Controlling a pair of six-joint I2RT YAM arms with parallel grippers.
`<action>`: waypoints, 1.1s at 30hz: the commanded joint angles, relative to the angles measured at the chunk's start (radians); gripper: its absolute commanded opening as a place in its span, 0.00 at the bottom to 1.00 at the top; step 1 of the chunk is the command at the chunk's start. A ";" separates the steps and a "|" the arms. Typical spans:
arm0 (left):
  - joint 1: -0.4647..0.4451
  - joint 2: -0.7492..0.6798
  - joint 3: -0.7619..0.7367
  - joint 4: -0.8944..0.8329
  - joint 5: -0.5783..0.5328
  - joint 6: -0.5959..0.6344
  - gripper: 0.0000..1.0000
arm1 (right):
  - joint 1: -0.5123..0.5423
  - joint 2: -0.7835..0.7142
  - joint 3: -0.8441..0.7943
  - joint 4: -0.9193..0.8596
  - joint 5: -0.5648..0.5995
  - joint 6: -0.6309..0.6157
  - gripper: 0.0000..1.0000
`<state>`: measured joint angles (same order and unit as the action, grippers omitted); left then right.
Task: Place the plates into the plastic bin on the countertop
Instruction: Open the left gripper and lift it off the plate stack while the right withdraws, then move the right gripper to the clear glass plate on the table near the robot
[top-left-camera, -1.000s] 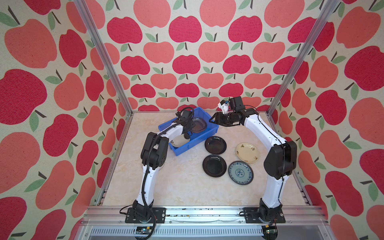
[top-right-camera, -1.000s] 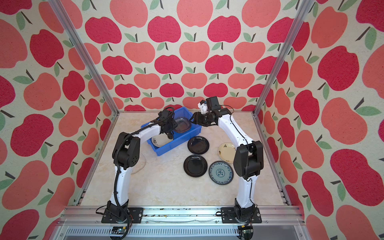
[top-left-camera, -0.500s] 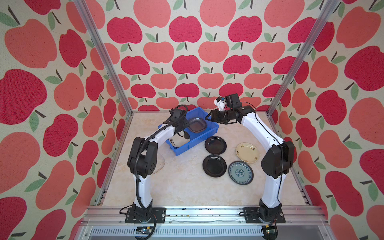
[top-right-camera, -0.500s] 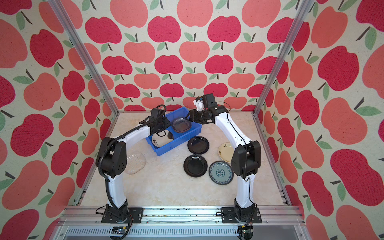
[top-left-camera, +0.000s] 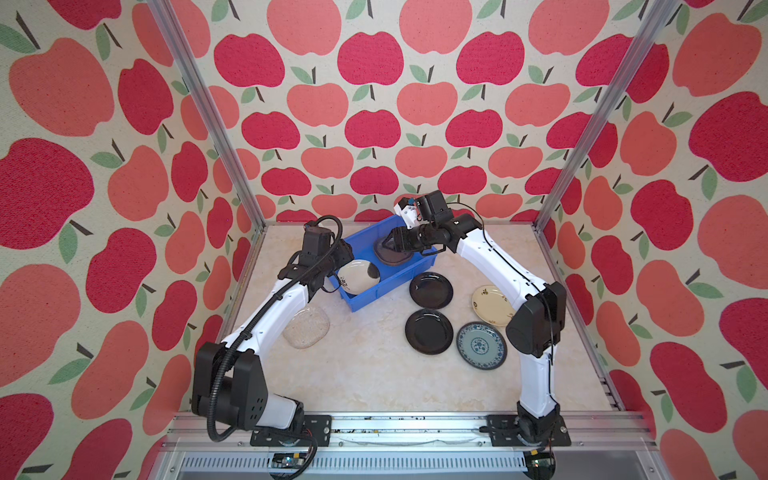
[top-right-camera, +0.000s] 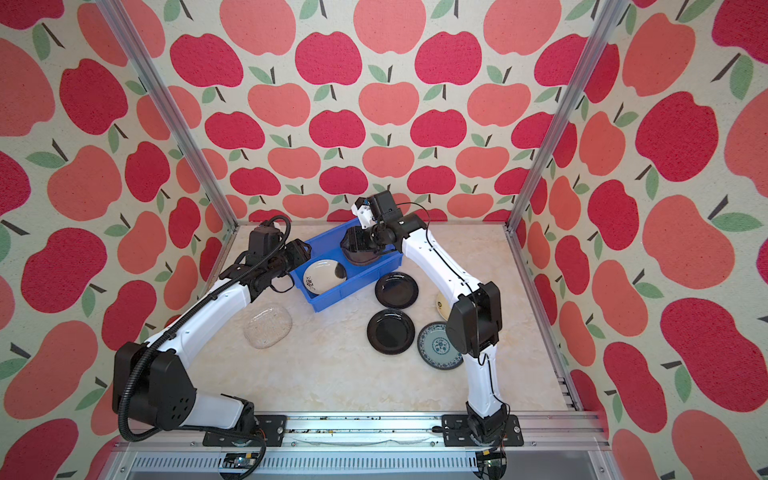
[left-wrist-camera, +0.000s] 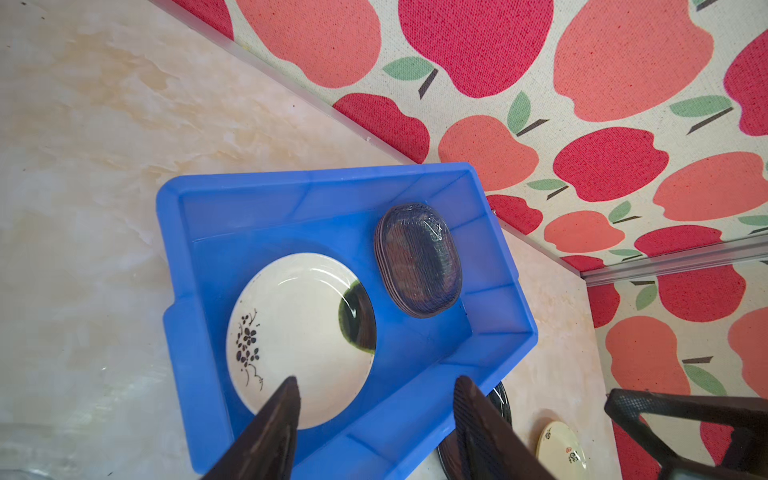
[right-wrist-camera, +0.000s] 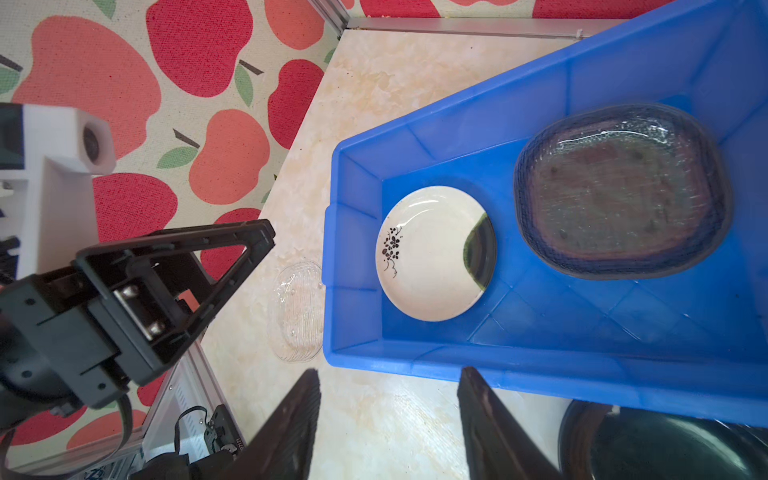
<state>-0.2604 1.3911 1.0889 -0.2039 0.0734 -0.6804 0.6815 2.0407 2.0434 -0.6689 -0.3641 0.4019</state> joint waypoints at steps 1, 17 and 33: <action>0.015 -0.079 -0.081 -0.008 0.048 0.042 0.65 | 0.050 -0.009 -0.070 0.088 0.002 0.012 0.56; 0.212 -0.476 -0.388 -0.034 0.100 0.010 0.69 | 0.235 0.084 -0.194 0.292 -0.085 0.061 0.50; 0.277 -0.899 -0.542 -0.181 0.019 -0.050 0.70 | 0.395 0.432 0.301 -0.152 0.137 -0.190 0.52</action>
<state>0.0078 0.5209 0.5617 -0.3157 0.1207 -0.7200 1.0676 2.4100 2.2593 -0.6884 -0.3126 0.2863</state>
